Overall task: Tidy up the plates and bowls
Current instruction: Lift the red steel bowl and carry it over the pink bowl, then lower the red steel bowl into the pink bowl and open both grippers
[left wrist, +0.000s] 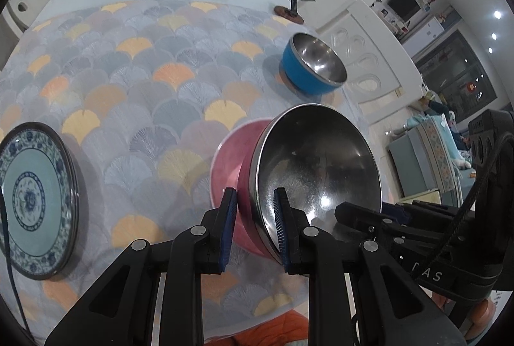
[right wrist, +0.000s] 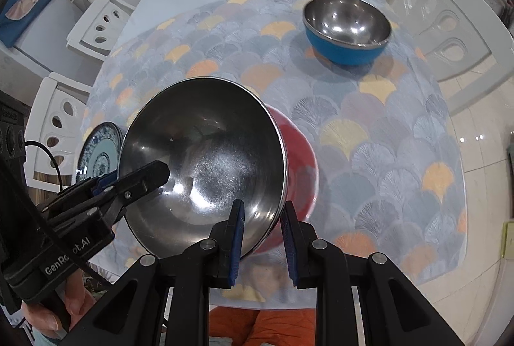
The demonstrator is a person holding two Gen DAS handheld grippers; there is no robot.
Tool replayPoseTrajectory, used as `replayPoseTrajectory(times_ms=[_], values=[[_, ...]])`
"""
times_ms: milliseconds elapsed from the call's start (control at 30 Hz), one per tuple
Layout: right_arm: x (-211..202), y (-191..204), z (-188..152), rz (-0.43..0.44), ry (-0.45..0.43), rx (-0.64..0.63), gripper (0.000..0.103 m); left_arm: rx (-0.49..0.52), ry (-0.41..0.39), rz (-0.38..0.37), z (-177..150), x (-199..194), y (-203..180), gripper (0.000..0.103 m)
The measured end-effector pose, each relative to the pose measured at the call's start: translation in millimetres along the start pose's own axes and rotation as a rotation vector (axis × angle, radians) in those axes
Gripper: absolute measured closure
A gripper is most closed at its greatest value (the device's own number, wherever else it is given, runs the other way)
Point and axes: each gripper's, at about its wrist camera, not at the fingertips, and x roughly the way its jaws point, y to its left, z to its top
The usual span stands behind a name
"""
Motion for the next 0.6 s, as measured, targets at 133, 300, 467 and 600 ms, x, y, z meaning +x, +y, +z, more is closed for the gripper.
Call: replayPoseTrajectory(times_ms=[133, 300, 467, 600], values=[[2, -5, -4, -0.012, 0.002, -0.001, 0.081, 0.012, 0.016, 0.007, -4, 6, -3, 0.084], [3, -6, -7, -0.025, -0.005, -0.003, 0.080, 0.034, 0.031, 0.027, -4, 12, -6, 0.084], [3, -6, -7, -0.028, -0.008, -0.002, 0.080, 0.050, 0.050, 0.049, -3, 19, -8, 0.084], [5, -5, -5, -0.029, -0.003, -0.001, 0.080, 0.053, 0.062, 0.059, -2, 23, -6, 0.084]])
